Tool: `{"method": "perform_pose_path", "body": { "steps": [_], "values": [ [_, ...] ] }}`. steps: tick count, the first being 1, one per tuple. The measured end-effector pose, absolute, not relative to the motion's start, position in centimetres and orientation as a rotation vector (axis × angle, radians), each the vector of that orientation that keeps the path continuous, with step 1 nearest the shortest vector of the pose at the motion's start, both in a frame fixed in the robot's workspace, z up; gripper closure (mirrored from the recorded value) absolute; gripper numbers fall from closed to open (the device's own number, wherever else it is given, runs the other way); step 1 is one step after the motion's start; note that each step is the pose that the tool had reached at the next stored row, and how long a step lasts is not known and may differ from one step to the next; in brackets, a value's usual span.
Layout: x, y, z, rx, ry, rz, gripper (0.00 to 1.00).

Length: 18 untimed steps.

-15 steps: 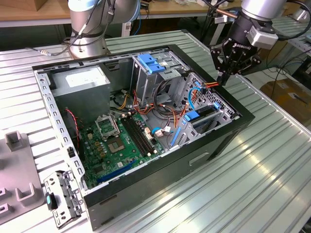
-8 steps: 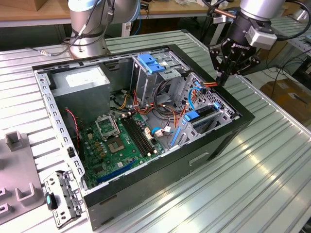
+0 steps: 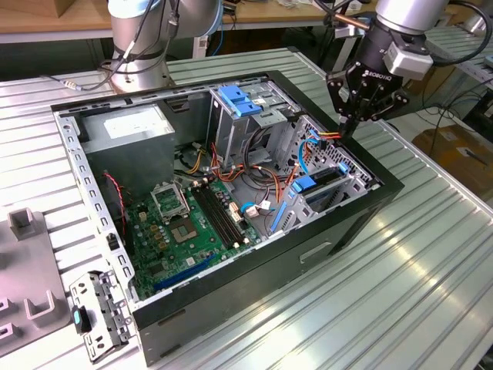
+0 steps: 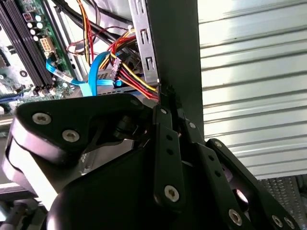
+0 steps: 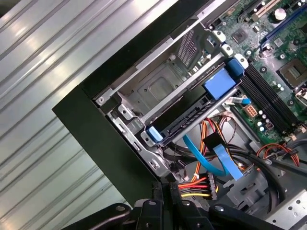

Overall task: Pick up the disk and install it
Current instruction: 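Insert the first disk wire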

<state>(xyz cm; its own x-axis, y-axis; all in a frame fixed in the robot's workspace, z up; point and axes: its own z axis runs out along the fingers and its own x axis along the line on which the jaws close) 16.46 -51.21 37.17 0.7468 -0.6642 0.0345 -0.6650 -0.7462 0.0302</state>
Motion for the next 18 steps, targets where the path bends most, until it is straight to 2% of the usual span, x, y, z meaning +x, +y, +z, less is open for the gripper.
{"method": "perform_pose_path", "body": {
  "steps": [18],
  "values": [
    [16.43, -51.21, 37.07, 2.833, -1.258, 0.03, 0.83]
  ]
}}
